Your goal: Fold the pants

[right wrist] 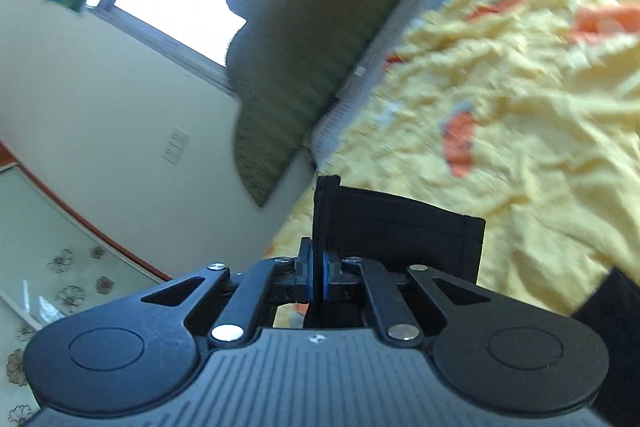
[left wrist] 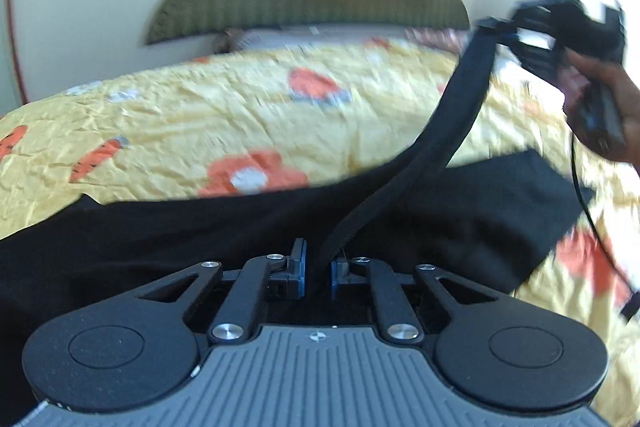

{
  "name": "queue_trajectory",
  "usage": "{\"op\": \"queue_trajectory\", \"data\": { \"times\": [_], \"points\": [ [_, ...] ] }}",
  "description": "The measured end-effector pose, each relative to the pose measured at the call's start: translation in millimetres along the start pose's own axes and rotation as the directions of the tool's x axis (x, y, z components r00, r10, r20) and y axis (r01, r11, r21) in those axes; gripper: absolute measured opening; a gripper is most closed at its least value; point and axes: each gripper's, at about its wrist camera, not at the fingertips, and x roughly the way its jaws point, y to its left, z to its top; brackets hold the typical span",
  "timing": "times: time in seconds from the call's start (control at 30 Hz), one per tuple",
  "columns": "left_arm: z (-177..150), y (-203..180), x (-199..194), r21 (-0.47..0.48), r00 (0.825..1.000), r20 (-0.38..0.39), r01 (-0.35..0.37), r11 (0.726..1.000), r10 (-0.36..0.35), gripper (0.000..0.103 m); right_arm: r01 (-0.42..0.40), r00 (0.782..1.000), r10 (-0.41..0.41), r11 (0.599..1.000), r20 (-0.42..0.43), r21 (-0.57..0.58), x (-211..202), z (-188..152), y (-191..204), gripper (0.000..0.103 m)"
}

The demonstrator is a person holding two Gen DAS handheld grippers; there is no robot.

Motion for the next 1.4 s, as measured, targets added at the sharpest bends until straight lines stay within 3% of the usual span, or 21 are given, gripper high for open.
{"op": "queue_trajectory", "data": {
  "times": [0.07,0.13,0.23,0.3,0.37,0.47,0.63,0.77,0.9,0.97,1.03,1.07,1.1,1.13,1.2,1.23,1.27,1.3,1.33,1.37,1.4],
  "points": [
    [2.9,0.3,-15.0,0.011,0.997,0.08,-0.012,1.0,0.011,0.012,-0.103,0.99,0.111,0.991,0.084,-0.091,-31.4,7.9,27.7,0.004],
    [0.5,-8.5,-19.2,0.117,0.997,0.078,0.004,0.993,-0.013,0.011,-0.094,0.983,0.117,0.983,0.145,-0.161,-65.0,8.9,38.5,0.004],
    [-19.7,-24.9,-7.0,0.229,0.996,-0.068,0.064,0.971,-0.049,0.011,0.096,0.986,-0.082,0.991,0.142,-0.097,-101.4,-0.9,12.5,0.004],
    [-33.1,-28.9,-1.1,0.245,0.992,-0.113,0.089,0.965,-0.063,0.011,0.261,0.961,-0.255,0.964,0.104,-0.044,-118.6,-17.7,-20.6,0.004],
    [-35.3,-30.7,-2.7,0.261,0.993,-0.099,0.082,0.962,-0.058,0.011,0.334,0.94,-0.335,0.942,0.065,0.026,-130.7,-31.9,-51.5,0.005],
    [-26.9,-22.8,-10.6,0.236,0.992,-0.092,0.104,0.966,-0.085,0.011,0.356,0.931,-0.361,0.931,0.058,0.087,-143.5,-44.6,-71.4,0.005],
    [-27.1,-21.9,-20.4,0.262,0.987,-0.109,0.144,0.954,-0.119,0.011,0.39,0.918,-0.387,0.92,0.085,-0.027,-158.1,-47.1,-50.5,0.005],
    [-44.1,-32.1,-11.9,0.332,0.986,-0.14,0.128,0.934,-0.085,0.01,0.494,0.869,-0.492,0.863,0.048,-0.108,-154.2,-59.9,-57.0,0.005],
    [-41.5,-28.5,-16.0,0.331,0.984,-0.143,0.145,0.932,-0.102,0.017,0.533,0.844,-0.534,0.83,0.041,-0.163,-149.4,-65.6,-53.9,0.007],
    [-39.3,-24.4,-20.8,0.308,0.981,-0.147,0.169,0.936,-0.129,0.026,0.596,0.802,-0.59,0.777,0.094,-0.202,-148.8,-65.4,-39.5,0.018],
    [-39.7,-23.6,-25.2,0.291,0.979,-0.152,0.175,0.941,-0.135,0.033,0.71,0.704,-0.663,0.66,0.254,-0.247,-152.1,-70.5,-16.5,0.042],
    [-40.4,-24.7,-29.1,0.287,0.979,-0.152,0.178,0.941,-0.139,0.034,0.745,0.667,-0.666,0.609,0.335,-0.273,-153.4,-77.1,-1.7,0.043],
    [-41.7,-24.6,-32.8,0.282,0.976,-0.154,0.19,0.94,-0.151,0.036,0.734,0.678,-0.631,0.6,0.376,-0.318,-152.9,-85.7,13.0,0.044],
    [-43.3,-24.0,-37.3,0.273,0.972,-0.162,0.207,0.939,-0.168,0.04,0.676,0.737,-0.571,0.624,0.362,-0.393,-149.3,-95.6,27.1,0.049],
    [-46.0,-19.9,-45.4,0.255,0.967,-0.171,0.23,0.939,-0.191,0.044,0.454,0.881,-0.44,0.681,0.174,-0.574,-130.3,-119.8,53.4,0.068],
    [-47.6,-16.1,-50.6,0.246,0.966,-0.17,0.235,0.94,-0.197,0.045,0.325,0.921,-0.389,0.712,0.037,-0.622,-117.7,-131.9,61.8,0.069],
    [-49.1,-10.0,-56.8,0.234,0.967,-0.165,0.229,0.945,-0.193,0.046,0.209,0.934,-0.344,0.744,-0.095,-0.635,-105.5,-143.6,67.2,0.069],
    [-50.2,-1.9,-63.2,0.218,0.97,-0.158,0.215,0.952,-0.183,0.047,0.12,0.921,-0.324,0.766,-0.218,-0.632,-90.9,-157.0,71.3,0.069],
    [-50.9,7.4,-69.4,0.196,0.975,-0.152,0.193,0.961,-0.165,0.05,0.067,0.886,-0.34,0.767,-0.315,-0.639,-74.8,-170.2,72.9,0.069],
    [-51.5,18.9,-76.7,0.169,0.98,-0.144,0.162,0.972,-0.138,0.051,0.061,0.857,-0.381,0.743,-0.347,-0.666,-62.2,-181.9,72.0,0.069],
    [-52.3,32.6,-85.0,0.138,0.986,-0.134,0.118,0.983,-0.099,0.053,0.102,0.845,-0.439,0.693,-0.305,-0.714,-55.4,-192.2,72.7,0.069]
  ]
}}
